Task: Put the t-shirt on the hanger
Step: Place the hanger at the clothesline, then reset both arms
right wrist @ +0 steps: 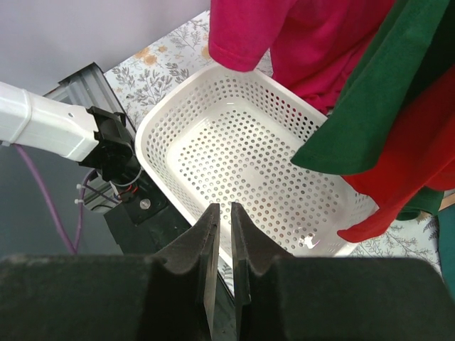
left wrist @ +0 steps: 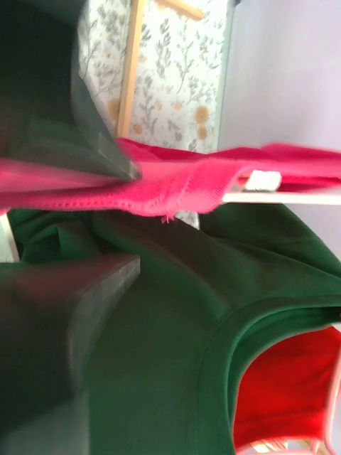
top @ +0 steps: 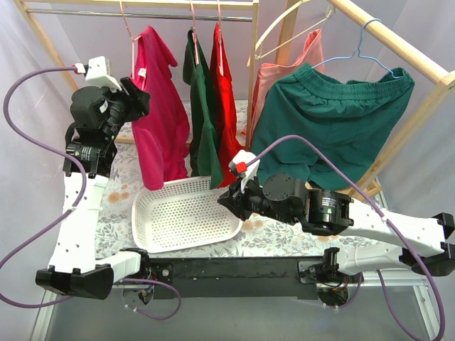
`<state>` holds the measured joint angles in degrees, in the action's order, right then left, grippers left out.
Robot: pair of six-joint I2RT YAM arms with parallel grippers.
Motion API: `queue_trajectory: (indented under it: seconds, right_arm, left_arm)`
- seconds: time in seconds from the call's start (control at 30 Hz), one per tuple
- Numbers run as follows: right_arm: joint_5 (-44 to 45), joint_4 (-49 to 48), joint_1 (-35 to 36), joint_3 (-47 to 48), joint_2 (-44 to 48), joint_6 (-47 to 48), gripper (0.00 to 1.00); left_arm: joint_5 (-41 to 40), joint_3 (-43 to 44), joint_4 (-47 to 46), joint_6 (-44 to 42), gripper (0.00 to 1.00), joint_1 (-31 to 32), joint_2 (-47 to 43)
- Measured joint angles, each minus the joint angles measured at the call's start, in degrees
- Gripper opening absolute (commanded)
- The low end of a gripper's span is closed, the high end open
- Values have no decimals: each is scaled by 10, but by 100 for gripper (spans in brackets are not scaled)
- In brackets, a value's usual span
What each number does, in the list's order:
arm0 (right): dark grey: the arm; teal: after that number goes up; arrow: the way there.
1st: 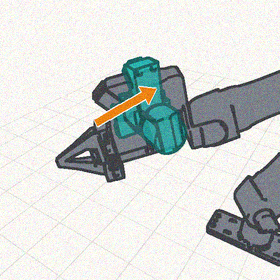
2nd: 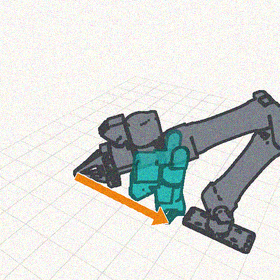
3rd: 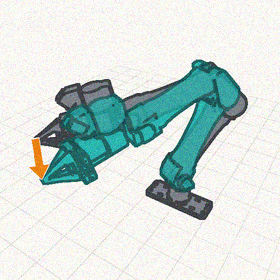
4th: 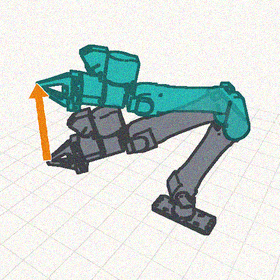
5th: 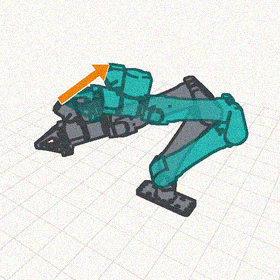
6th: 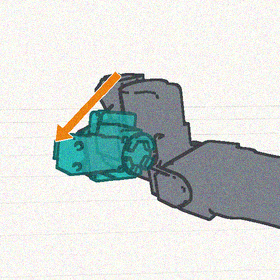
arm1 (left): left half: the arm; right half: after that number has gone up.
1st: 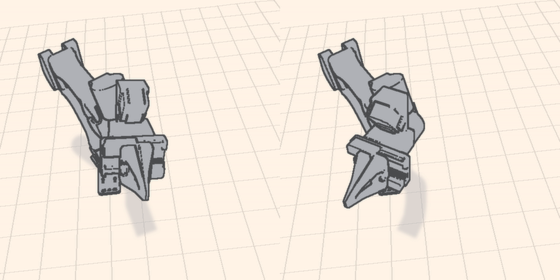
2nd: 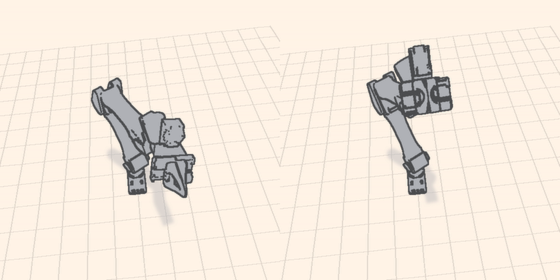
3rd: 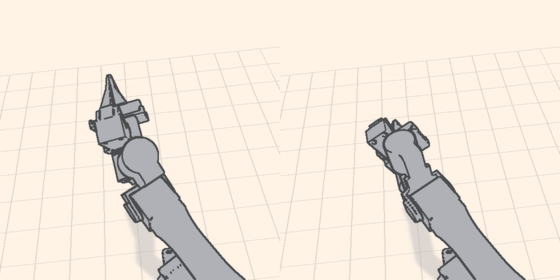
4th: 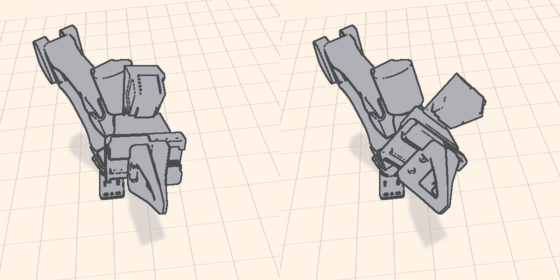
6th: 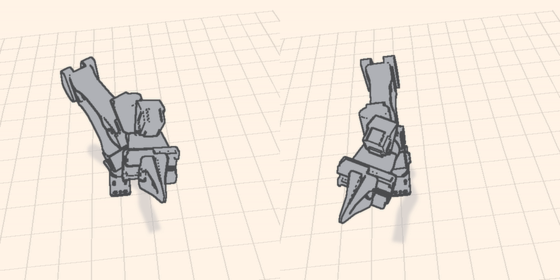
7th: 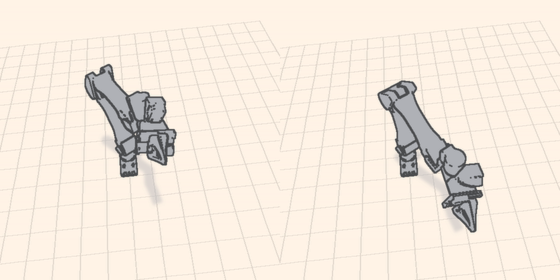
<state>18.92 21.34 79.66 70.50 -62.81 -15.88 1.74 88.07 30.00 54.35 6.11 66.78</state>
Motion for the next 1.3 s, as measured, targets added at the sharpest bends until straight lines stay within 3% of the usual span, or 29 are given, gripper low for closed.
queue_trajectory:
  seconds: [0.07,0.1,0.17,0.3,0.53,0.67,0.83,0.93,1.17,1.3]
  right_arm:
    - [0,1,0,-2,0,0,21]
    - [0,2,0,-2,0,0,22]
    - [0,2,0,-2,0,0,24]
    - [0,3,0,-2,0,2,39]
    - [14,6,0,-2,2,6,79]
    - [39,9,0,-16,20,3,89]
    - [90,19,-2,-43,55,-11,93]
    - [120,24,-6,-62,76,-26,93]
    - [172,64,-12,-138,143,-94,94]
    - [196,102,-13,-177,183,-147,95]
  left_arm:
    - [-2,11,2,3,59,0,0]
    - [-3,16,3,5,69,0,0]
    - [-11,32,7,6,98,0,0]
    - [-33,71,22,11,98,0,0]
    - [-10,146,30,23,98,12,-2]
    - [28,190,39,38,98,56,12]
    - [22,267,73,38,98,172,75]
    - [-6,270,91,35,98,248,101]
    - [-150,198,122,36,98,486,115]
    - [-192,140,120,51,98,567,114]
